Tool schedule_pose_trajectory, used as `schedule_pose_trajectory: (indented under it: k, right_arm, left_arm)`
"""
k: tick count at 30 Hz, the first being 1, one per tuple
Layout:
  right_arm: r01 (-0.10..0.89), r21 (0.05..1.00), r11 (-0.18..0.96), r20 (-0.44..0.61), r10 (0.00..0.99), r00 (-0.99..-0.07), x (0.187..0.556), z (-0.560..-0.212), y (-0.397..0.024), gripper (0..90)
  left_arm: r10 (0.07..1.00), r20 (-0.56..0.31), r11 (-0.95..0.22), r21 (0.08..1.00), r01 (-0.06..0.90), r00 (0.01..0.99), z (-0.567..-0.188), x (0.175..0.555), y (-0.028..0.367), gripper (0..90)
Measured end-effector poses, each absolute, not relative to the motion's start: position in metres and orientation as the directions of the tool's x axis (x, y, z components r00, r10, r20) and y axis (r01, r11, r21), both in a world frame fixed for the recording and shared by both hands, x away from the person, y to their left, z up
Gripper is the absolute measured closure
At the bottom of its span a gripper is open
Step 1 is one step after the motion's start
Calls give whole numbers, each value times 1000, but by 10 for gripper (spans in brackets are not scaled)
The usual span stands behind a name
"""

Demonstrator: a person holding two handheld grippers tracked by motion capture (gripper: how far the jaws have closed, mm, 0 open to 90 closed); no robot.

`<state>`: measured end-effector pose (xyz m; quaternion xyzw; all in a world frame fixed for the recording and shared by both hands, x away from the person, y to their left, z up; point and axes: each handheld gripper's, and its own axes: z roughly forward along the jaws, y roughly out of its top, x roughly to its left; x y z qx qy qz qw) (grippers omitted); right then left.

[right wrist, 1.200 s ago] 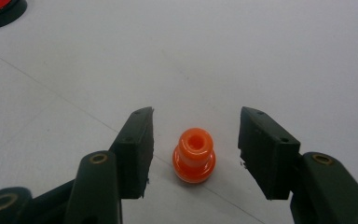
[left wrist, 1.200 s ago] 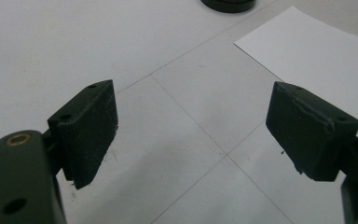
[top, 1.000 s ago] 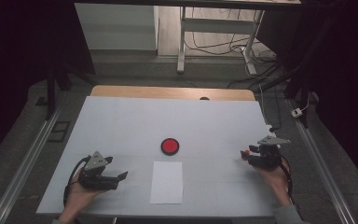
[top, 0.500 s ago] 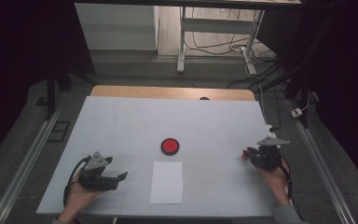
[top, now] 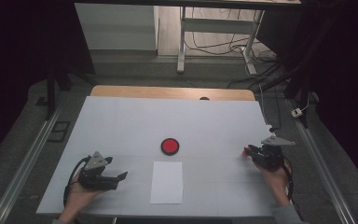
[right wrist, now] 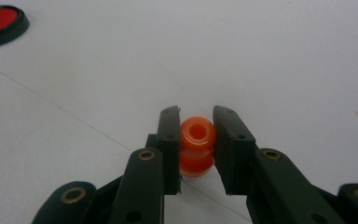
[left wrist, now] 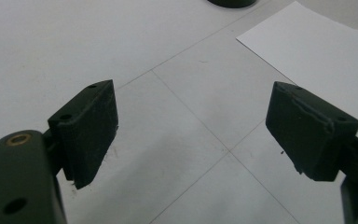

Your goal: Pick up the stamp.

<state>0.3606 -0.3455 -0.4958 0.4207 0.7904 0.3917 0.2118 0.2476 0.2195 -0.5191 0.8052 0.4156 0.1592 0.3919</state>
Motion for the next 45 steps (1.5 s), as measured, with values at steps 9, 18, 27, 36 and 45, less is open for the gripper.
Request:
schedule_pose_trajectory:
  k: [9,18,27,36,45]
  right_arm:
    - [478,820,314,11,827,-562,358,-491,-345,727]
    - [451,846,284,30,819,-572,353,-481,-342,727]
    - [429,862,270,47,800,-598,350,-474,-336,727]
    - [412,874,256,61,784,-617,348,-469,-328,727]
    - [405,881,244,89,756,-648,346,-466,-318,727]
  left_arm:
    - [796,-66,-346,766,542,602,-519,248,219,176]
    - [797,-68,-342,769,540,600,-519,249,219,177]
    - [797,-64,-343,771,538,600,-519,249,219,177]
    - [797,-62,-344,771,536,600,-519,249,219,177]
    - [800,-65,-339,771,538,597,-519,249,219,177]
